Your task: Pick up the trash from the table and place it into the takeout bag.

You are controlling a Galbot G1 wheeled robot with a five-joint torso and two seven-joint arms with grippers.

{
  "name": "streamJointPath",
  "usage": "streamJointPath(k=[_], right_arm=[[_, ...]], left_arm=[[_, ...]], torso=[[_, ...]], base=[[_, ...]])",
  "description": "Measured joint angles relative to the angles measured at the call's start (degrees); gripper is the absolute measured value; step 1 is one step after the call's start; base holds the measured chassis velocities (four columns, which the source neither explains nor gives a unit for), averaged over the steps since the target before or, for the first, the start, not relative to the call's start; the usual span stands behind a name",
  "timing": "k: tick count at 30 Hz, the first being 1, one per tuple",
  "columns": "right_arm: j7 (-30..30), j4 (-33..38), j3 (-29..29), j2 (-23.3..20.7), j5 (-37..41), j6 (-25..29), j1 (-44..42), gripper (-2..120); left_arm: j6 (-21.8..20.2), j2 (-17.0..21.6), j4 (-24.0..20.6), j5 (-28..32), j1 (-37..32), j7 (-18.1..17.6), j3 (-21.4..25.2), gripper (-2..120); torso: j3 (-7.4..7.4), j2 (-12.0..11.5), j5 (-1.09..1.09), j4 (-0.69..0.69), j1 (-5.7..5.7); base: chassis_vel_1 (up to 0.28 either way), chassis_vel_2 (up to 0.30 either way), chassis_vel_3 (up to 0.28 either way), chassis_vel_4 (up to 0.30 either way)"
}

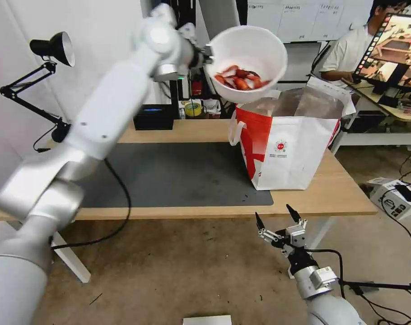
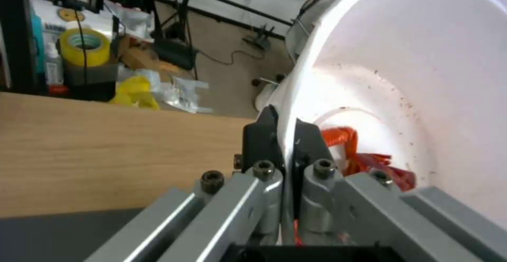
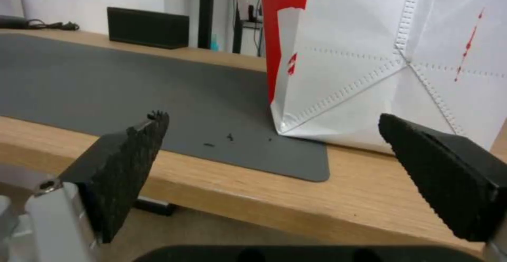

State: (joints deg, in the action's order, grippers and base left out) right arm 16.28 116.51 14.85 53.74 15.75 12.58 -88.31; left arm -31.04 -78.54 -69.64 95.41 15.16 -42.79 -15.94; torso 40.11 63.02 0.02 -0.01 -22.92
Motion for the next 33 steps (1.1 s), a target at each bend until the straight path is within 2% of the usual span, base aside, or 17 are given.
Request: streamJointPath(k=[2, 5, 6, 9, 10, 14, 18, 21, 26, 30, 31, 33], right_arm=[[0.0, 0.0, 0.0, 0.0, 0.0, 0.0, 0.0, 100], [0.0, 0.0, 0.0, 0.0, 0.0, 0.0, 0.0, 100], [0.0, 0.0, 0.0, 0.0, 0.0, 0.0, 0.0, 100], [0.0, 0.0, 0.0, 0.0, 0.0, 0.0, 0.0, 100], [0.0, 0.0, 0.0, 0.0, 0.0, 0.0, 0.0, 100], [0.0, 0.0, 0.0, 0.0, 0.0, 0.0, 0.0, 100], [0.0, 0.0, 0.0, 0.0, 0.0, 0.0, 0.0, 100], [0.0, 0.0, 0.0, 0.0, 0.0, 0.0, 0.0, 100], [0.0, 0.0, 0.0, 0.0, 0.0, 0.0, 0.0, 100], [0.0, 0.0, 0.0, 0.0, 0.0, 0.0, 0.0, 100], [0.0, 0.0, 0.0, 0.0, 0.0, 0.0, 0.0, 100], [0.0, 0.0, 0.0, 0.0, 0.0, 0.0, 0.0, 100]], left_arm=[[1.4, -1.3, 0.7, -1.0, -0.1, -0.3, -0.3, 0], [5.3, -4.7, 2.5, -5.8, -0.6, -0.6, -0.9, 0], [5.3, -4.7, 2.5, -5.8, -0.6, -0.6, -0.9, 0], [9.3, -6.6, 3.7, -12.8, -1.6, 0.3, -2.6, 0], [9.3, -6.6, 3.7, -12.8, -1.6, 0.3, -2.6, 0], [15.0, -6.6, 3.2, -23.7, -3.7, 5.1, -6.5, 0], [16.5, -5.8, 1.8, -26.7, -4.8, 7.2, -8.8, 0], [18.4, -4.0, 0.0, -31.4, -5.7, 11.0, -12.6, 0], [17.0, -2.7, -1.9, -30.5, -6.2, 12.0, -14.5, 0], [9.6, -1.6, -3.5, -22.3, -5.7, 11.0, -14.0, 3], [9.6, -1.6, -3.5, -22.3, -5.7, 11.0, -14.0, 3], [6.4, -1.7, -3.3, -17.3, -4.9, 9.9, -12.5, 11]], torso=[[0.0, 0.0, 0.0, 0.0, 0.0], [0.0, 0.0, 0.0, 0.0, 0.0], [0.0, 0.0, 0.0, 0.0, 0.0], [0.0, 0.0, -0.01, 0.01, 0.0], [0.0, 0.0, -0.01, 0.01, 0.0], [0.0, 0.0, -0.01, 0.01, 0.0], [0.0, 0.0, -0.02, 0.02, 0.0], [0.0, 0.0, -0.02, 0.01, 0.0], [0.0, 0.0, -0.02, 0.01, 0.0], [0.0, 0.0, -0.02, 0.01, 0.0], [0.0, 0.0, -0.02, 0.01, 0.0], [0.0, 0.0, -0.02, 0.02, 0.0]], base=[[0.0, 0.0, 0.0, 0.0], [0.0, 0.0, 0.0, 0.0], [0.0, 0.0, 0.0, 0.0], [0.0, 0.0, 0.0, 0.0], [0.0, 0.0, 0.0, 0.0], [0.0, 0.0, 0.0, 0.0], [0.0, 0.0, 0.0, 0.0], [0.0, 0.0, 0.0, 0.0], [0.0, 0.0, 0.0, 0.0], [0.0, 0.0, 0.0, 0.0], [0.0, 0.0, 0.0, 0.0], [0.0, 0.0, 0.0, 0.0]])
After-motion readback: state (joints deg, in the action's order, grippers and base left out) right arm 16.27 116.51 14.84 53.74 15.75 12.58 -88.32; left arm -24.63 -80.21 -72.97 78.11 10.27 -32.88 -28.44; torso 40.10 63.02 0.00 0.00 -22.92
